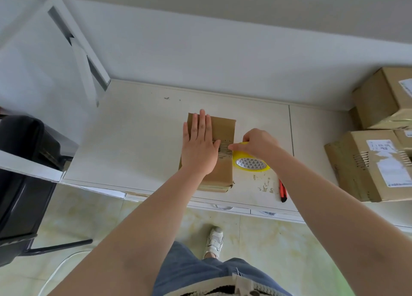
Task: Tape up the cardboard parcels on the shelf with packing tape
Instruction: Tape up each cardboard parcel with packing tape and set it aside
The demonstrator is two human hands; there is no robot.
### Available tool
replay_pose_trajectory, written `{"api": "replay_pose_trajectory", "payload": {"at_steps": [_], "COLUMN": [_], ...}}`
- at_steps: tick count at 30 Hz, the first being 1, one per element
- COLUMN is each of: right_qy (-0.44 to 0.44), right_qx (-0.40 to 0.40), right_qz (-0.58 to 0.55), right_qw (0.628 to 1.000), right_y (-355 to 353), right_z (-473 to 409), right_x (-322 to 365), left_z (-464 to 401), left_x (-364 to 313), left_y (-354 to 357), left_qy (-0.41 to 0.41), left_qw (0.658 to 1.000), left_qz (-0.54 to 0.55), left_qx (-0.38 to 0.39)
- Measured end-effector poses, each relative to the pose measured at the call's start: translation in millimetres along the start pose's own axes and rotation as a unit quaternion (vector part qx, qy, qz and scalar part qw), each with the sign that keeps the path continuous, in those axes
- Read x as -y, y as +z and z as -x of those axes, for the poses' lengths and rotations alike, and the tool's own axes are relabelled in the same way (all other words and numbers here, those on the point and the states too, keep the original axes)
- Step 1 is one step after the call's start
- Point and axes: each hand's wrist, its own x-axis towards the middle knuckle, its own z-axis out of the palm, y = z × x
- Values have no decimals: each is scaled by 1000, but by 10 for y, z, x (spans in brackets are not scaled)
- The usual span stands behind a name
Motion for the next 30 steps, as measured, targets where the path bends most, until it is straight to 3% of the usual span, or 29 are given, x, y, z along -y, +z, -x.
{"api": "replay_pose_trajectory", "payload": {"at_steps": [7,15,20,24,30], "right_qy": [-92,-93,-77,-40,-25], "right_qx": [42,26,1,-15,-8], "right_qz": [-116,-180,-161,-39,-60], "right_qw": [988,979,984,998,998], "right_y": [73,164,82,128,119], "right_z": [40,53,76,51,27], "right_x": [-150,-300,-401,-439,-454], "left_z": [144,154,141,161,144], "left_x": [33,-112,-100,-89,-79], "left_y": [-38,43,41,45,37], "left_qy": [-17,-16,-11,-4,4], "left_qw": [1000,999,999,999,999], "left_qz": [-10,43,39,38,33], "left_qx": [2,6,19,23,36]}}
